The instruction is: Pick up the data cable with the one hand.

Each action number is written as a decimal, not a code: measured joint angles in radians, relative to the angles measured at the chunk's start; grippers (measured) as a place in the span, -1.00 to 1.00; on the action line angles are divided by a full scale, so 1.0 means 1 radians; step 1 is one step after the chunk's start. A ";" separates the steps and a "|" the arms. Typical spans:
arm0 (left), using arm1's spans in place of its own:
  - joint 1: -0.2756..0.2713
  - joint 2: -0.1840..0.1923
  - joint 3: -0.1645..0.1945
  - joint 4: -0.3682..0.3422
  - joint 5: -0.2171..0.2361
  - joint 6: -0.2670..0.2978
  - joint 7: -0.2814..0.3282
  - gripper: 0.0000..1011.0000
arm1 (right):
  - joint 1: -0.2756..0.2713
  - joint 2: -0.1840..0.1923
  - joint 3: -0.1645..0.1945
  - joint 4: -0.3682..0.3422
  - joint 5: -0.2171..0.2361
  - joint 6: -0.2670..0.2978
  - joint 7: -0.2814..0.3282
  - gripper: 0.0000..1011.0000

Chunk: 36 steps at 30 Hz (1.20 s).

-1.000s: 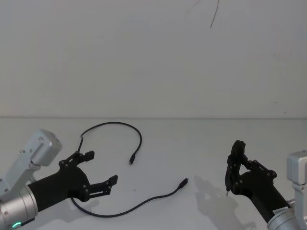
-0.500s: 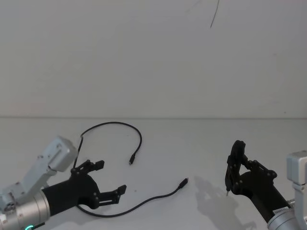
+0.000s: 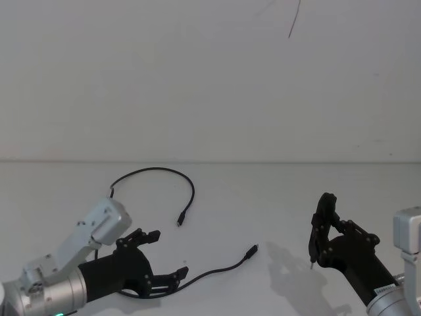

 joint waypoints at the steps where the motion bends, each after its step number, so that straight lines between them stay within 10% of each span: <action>1: -0.004 -0.004 0.005 0.006 0.006 -0.001 -0.001 0.98 | 0.000 0.000 0.000 0.000 0.000 0.000 0.000 -0.47; 36: -0.056 -0.117 0.064 0.107 0.023 0.055 0.012 0.98 | 0.000 0.000 0.000 0.000 0.000 0.000 0.000 -0.47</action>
